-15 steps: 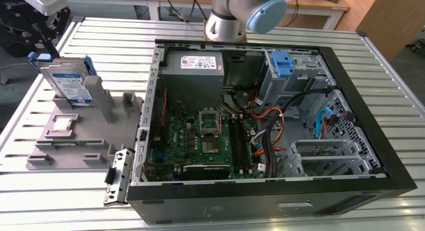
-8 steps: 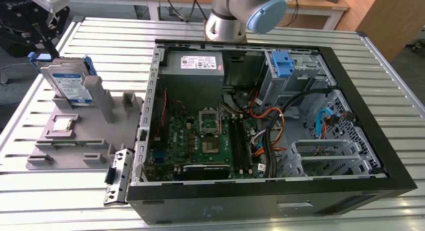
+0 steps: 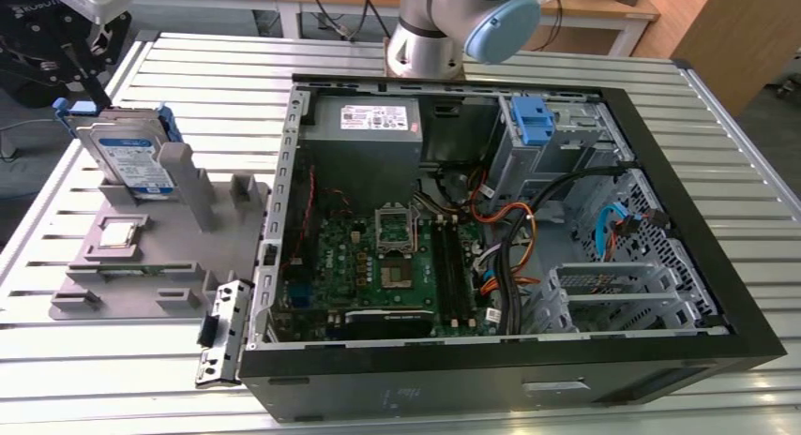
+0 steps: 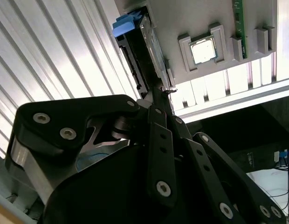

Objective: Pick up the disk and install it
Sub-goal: 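Pick up the disk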

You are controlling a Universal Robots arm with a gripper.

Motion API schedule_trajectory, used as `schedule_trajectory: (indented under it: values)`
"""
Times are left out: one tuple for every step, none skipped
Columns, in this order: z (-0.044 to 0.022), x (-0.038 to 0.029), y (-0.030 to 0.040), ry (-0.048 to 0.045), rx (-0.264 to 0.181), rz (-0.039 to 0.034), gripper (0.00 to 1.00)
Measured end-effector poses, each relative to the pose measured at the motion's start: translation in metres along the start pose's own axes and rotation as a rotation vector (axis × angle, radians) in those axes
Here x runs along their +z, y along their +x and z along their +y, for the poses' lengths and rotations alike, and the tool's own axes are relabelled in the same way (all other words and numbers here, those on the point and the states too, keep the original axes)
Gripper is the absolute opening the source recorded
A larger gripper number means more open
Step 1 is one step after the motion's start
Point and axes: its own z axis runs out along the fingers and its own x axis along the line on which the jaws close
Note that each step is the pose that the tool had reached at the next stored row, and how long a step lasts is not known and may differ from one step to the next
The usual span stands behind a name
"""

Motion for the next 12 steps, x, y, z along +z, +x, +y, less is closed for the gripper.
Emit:
schedule_trajectory:
  values:
    - [0.0000, 0.0001, 0.0000, -0.0001, -0.005, 0.0002, 0.10]
    - [0.0000, 0.0001, 0.0000, -0.0004, -0.015, 0.0006, 0.10]
    - [0.0000, 0.0001, 0.0000, -0.0006, -0.025, 0.0011, 0.10]
    - [0.0000, 0.0000, 0.0000, -0.0008, -0.033, 0.0015, 0.10]
    - [0.0000, 0.0000, 0.0000, -0.0010, -0.039, 0.0019, 0.10]
    - [0.0000, 0.0000, 0.0000, -0.0011, -0.043, 0.0020, 0.10]
    - [0.0000, 0.0000, 0.0000, -0.0011, -0.046, 0.0021, 0.10]
    - [0.0000, 0.0000, 0.0000, -0.0011, -0.046, 0.0021, 0.10]
    - [0.0000, 0.0000, 0.0000, -0.0012, -0.046, 0.0021, 0.10]
    - [0.0000, 0.0000, 0.0000, -0.0012, -0.046, 0.0022, 0.10]
    - [0.0000, 0.0000, 0.0000, -0.0012, -0.046, 0.0021, 0.10]
    - [0.0000, 0.0000, 0.0000, -0.0012, -0.046, 0.0022, 0.10]
